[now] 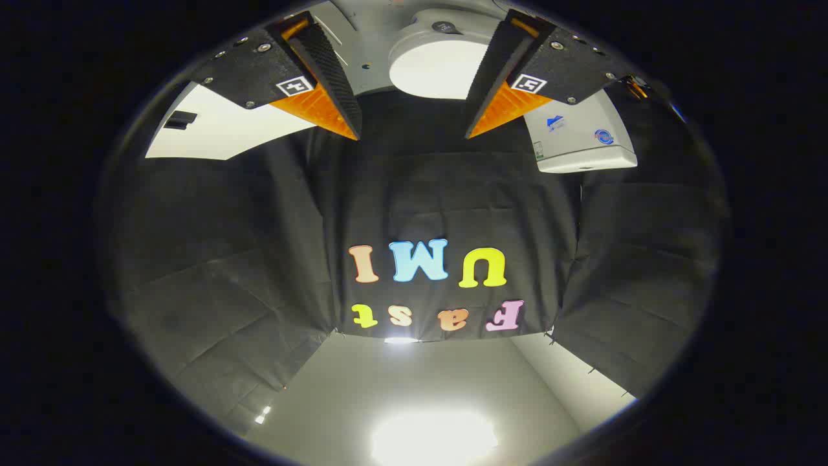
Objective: Open the toilet lid.
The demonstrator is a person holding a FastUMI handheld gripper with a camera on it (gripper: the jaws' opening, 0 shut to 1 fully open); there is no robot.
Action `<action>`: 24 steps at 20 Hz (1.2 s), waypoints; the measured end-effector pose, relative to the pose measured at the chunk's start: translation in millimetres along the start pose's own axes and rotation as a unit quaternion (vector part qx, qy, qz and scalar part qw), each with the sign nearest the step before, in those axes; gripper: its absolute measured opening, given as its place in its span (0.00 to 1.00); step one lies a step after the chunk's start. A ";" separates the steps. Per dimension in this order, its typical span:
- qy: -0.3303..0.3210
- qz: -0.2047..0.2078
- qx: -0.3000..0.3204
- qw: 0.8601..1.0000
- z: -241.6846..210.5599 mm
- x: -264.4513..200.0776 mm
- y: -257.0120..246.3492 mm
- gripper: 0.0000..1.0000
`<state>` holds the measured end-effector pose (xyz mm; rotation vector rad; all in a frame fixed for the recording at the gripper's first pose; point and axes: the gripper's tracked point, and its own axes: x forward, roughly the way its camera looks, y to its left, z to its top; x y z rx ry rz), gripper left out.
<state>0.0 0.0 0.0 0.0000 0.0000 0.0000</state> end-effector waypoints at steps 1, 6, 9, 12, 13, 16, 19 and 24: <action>-0.001 -0.002 0.000 1.000 0.4 0.5 -1.3 0.95; 0.005 -0.006 0.001 1.000 -2.8 0.3 -3.4 0.95; 0.004 -0.006 -0.004 1.000 -4.4 0.8 -4.8 0.95; 0.009 -0.009 0.002 1.000 -8.4 1.1 -6.7 0.95; 0.012 -0.010 0.004 1.000 -10.7 2.3 -7.8 0.95; 0.018 -0.012 0.005 1.000 -14.6 2.0 -9.7 0.95; 0.017 -0.011 0.001 1.000 -16.0 2.9 -8.3 0.95; 0.021 0.002 0.010 1.000 -26.4 5.1 -0.4 0.95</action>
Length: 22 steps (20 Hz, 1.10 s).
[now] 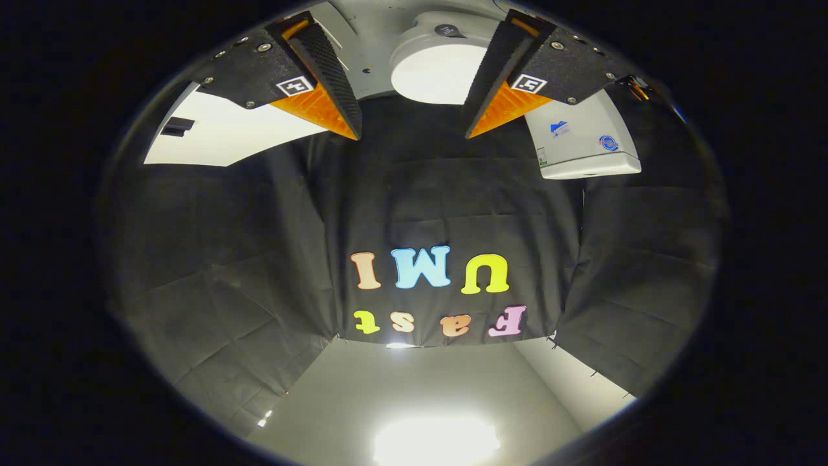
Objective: Open the toilet lid.
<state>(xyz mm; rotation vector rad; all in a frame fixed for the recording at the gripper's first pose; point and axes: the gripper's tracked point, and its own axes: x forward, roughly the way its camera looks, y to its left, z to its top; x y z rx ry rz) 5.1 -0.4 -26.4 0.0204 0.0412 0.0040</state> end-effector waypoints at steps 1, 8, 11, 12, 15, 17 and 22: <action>0.006 0.003 0.007 1.000 -6.6 1.8 2.1 0.95; 0.074 0.037 0.106 0.991 -57.0 8.6 18.4 0.95; 0.104 0.039 0.152 0.982 -78.8 11.6 18.9 0.96; 0.112 0.038 0.169 0.978 -84.7 13.1 18.3 0.95; 0.137 0.042 0.217 0.966 -105.9 15.0 20.9 0.94; 0.155 0.043 0.241 0.957 -119.6 17.4 23.2 0.94; 0.189 0.049 0.262 0.945 -149.3 23.4 34.0 0.94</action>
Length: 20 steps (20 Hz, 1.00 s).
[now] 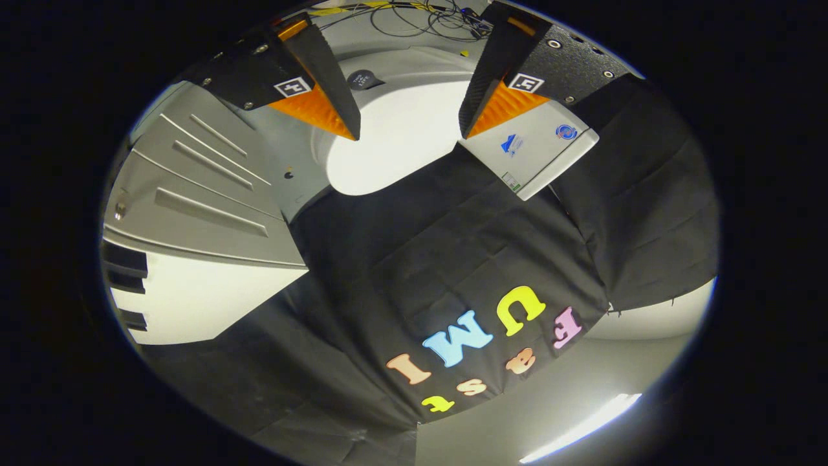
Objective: Open the toilet lid.
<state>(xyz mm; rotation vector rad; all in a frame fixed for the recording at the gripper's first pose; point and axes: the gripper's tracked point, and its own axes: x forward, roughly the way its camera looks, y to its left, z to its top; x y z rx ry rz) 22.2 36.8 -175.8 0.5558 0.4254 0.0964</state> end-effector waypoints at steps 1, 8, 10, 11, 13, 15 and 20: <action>0.004 0.002 0.006 1.000 -5.0 3.4 -2.0 0.94; 0.043 -0.031 0.064 0.997 -44.2 23.5 -28.5 0.94; 0.050 -0.035 0.075 0.995 -52.4 28.9 -32.2 0.94; 0.053 -0.036 0.081 0.995 -56.3 30.7 -33.3 0.95; 0.060 -0.039 0.100 0.992 -65.3 34.4 -38.1 0.95; 0.069 -0.042 0.121 0.989 -74.1 38.0 -42.7 0.94; 0.104 -0.053 0.182 0.976 -102.8 48.3 -56.0 0.95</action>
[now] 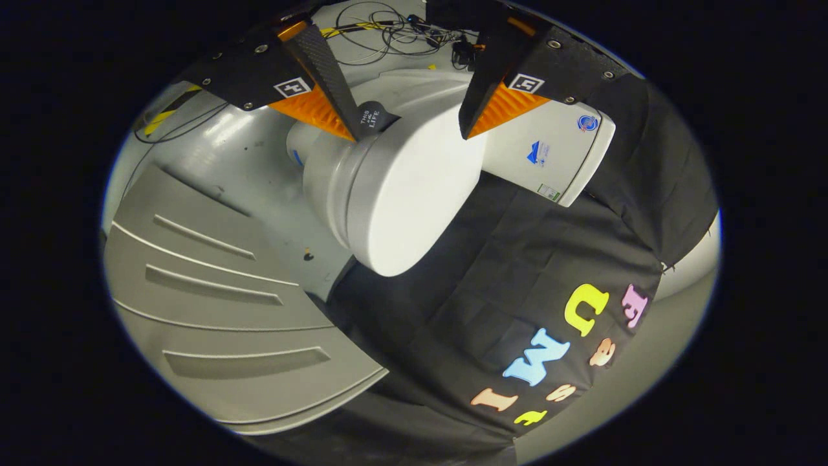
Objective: Open the toilet lid.
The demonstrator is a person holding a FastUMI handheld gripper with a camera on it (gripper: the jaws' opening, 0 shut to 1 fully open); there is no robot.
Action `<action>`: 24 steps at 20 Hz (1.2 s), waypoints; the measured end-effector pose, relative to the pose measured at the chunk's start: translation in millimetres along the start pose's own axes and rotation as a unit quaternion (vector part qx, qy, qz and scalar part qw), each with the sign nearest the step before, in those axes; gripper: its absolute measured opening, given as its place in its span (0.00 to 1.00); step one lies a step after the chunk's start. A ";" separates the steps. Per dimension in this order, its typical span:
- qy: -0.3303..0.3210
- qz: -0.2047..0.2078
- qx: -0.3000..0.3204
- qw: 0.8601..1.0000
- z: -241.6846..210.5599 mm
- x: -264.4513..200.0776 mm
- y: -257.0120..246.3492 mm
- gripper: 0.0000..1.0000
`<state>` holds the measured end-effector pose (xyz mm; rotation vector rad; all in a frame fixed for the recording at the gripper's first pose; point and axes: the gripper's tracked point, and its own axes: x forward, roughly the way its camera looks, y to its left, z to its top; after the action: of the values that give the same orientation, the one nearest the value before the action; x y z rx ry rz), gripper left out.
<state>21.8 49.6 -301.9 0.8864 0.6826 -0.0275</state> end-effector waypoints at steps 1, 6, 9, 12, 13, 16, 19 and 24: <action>0.005 0.000 0.011 1.000 -3.3 2.7 -3.5 0.94; 0.030 0.002 0.043 0.999 -16.6 18.8 -13.5 0.94; 0.044 0.001 0.069 0.997 -23.6 29.3 -20.9 0.94; 0.050 -0.002 0.093 0.994 -31.8 41.1 -29.1 0.92; 0.049 -0.002 0.104 0.993 -32.0 43.4 -31.6 0.91; 0.057 0.012 0.144 0.988 -36.7 48.5 -34.5 0.85; 0.047 0.024 0.187 0.981 -33.3 56.0 -36.3 0.78; 0.033 0.019 0.213 0.976 -32.7 65.8 -43.0 0.47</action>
<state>43.5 61.8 -383.3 1.3163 0.7346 -0.1137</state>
